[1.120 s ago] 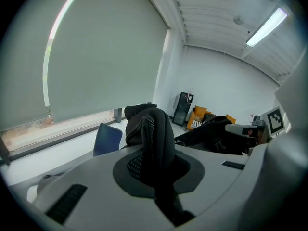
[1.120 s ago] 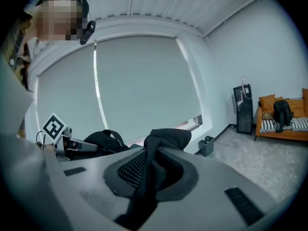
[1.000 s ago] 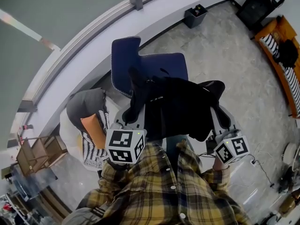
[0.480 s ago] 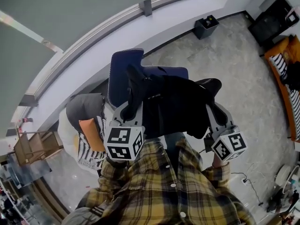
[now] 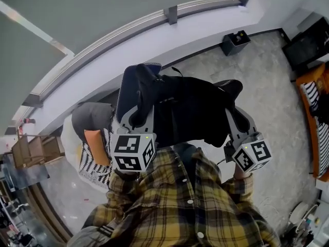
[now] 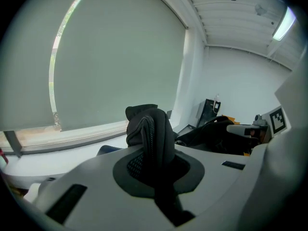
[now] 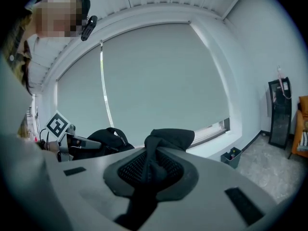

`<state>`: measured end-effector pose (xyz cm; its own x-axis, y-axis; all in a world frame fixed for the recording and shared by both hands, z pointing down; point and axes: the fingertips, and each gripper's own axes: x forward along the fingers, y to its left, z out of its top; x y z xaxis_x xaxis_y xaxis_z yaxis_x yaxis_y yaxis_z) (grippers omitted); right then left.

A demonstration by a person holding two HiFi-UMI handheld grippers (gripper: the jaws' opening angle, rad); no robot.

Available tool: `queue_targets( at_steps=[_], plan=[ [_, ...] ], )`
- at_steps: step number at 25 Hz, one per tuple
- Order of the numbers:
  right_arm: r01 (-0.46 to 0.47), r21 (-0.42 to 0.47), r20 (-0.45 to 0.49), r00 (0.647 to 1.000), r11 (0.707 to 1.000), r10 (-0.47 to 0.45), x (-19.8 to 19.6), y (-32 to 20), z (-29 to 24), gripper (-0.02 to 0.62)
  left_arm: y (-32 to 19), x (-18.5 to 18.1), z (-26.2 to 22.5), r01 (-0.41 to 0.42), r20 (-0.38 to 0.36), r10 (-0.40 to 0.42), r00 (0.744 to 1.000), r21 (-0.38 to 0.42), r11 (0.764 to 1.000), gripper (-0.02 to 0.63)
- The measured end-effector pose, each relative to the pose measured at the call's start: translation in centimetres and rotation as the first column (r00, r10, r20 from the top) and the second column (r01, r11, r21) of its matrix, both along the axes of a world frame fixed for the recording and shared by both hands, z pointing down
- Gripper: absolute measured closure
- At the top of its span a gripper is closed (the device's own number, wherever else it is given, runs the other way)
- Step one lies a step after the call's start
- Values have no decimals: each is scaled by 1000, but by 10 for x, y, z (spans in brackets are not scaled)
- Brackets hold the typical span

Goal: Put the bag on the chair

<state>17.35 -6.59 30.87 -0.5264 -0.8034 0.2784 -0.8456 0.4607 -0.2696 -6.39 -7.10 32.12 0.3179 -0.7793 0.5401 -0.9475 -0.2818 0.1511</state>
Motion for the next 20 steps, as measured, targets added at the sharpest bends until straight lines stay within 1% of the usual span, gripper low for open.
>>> queue_targets(
  at_steps=[3, 6, 12, 20],
  plan=[
    [17, -1, -7, 1000, 1000, -17, -4, -13, -2, 541, -9, -4, 0, 18, -2, -18, 1000, -4, 1000, 571],
    [19, -7, -11, 1000, 1000, -19, -8, -20, 0, 541, -15, -8, 2, 18, 0, -18, 1000, -6, 1000, 571],
    [-4, -27, -11, 1000, 1000, 4, -20, -22, 3, 541, -23, -19, 5, 6, 6, -6, 1000, -19, 1000, 571],
    [-4, -50, -30, 1000, 999, 3, -33, -22, 13, 541, -23, -31, 13, -5, 18, 6, 1000, -40, 999, 571]
  ],
)
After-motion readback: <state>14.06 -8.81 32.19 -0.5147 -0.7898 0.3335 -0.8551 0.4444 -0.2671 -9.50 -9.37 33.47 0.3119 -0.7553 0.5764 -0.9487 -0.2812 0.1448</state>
